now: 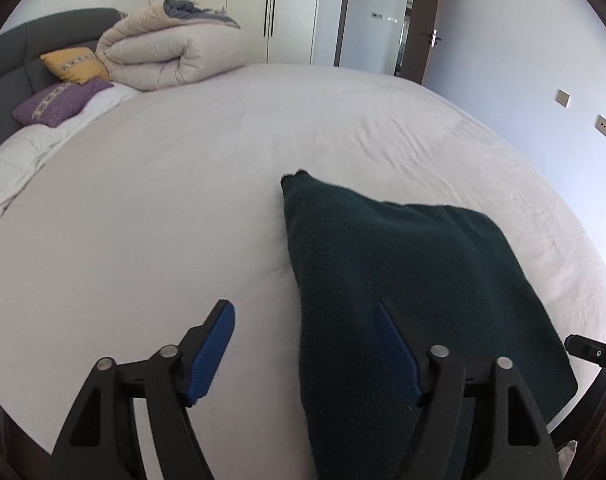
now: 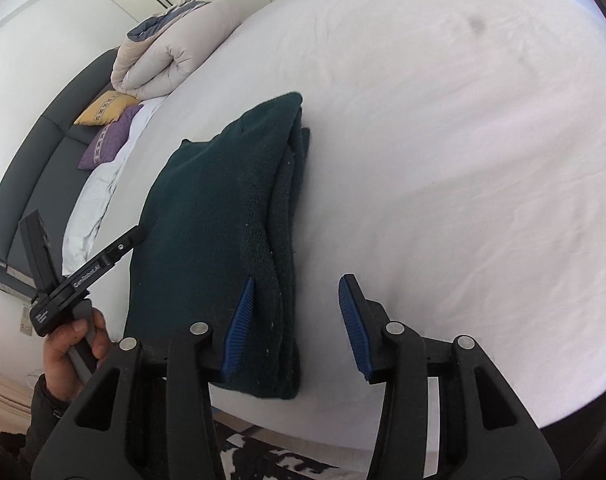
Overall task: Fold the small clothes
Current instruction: 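Release the sweater with the left gripper and raise both tools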
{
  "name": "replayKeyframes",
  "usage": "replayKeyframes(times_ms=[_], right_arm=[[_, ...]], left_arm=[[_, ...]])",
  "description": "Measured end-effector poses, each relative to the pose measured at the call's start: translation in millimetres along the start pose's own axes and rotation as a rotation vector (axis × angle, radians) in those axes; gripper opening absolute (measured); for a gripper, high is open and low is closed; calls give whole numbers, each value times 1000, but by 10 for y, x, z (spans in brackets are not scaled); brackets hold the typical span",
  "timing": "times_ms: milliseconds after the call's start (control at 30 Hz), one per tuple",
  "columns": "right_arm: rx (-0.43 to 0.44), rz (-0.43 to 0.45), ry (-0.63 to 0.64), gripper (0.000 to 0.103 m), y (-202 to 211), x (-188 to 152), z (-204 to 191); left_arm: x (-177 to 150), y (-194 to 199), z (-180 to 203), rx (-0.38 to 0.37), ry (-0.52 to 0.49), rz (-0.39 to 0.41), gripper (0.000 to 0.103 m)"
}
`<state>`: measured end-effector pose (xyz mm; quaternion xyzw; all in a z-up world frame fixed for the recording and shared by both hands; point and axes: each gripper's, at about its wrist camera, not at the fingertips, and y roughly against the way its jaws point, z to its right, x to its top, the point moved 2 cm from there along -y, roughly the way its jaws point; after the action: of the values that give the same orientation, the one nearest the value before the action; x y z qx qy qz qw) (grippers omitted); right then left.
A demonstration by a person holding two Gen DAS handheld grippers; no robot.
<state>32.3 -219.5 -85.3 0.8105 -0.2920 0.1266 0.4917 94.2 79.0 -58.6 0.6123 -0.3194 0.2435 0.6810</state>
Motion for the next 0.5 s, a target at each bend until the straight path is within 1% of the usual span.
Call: replayKeyframes(times_ms=[33,67,133,167,200,267,300,333,367,400,433,500], right_arm=[[-23,42,25,43,143,16,-45],[-36,90,53,43,292,45,-87],[-48,192,118,48,579,99,-270],[-48,246,149,51,721,125,-383],[-45,299,174,53,862,147,-496],[-17,388,208,65,1106,202,-711],[-7,437,221,67,1226,242,-822],[-4,480,233,74,1334,289,-916],[-6,535,249,82,1470,292,-1001],[-11,596,266,88,1606,281,-1078],[-17,648,278,103,1728,303,-1121],[-16,752,315,103,1933,268,-1253]], left_arm=[[9,174,19,13,-2,57,90],[20,360,49,27,-9,122,102],[46,753,148,73,-44,266,103],[70,909,211,97,-65,320,103],[110,1054,275,114,-84,361,103],[189,1308,360,141,-99,412,103],[245,1412,394,158,-98,429,103],[297,1521,421,170,-96,436,103],[352,1624,444,174,-97,433,103],[405,1723,471,170,-102,434,103],[448,1815,500,170,-110,441,103],[487,1971,556,178,-123,458,103]])
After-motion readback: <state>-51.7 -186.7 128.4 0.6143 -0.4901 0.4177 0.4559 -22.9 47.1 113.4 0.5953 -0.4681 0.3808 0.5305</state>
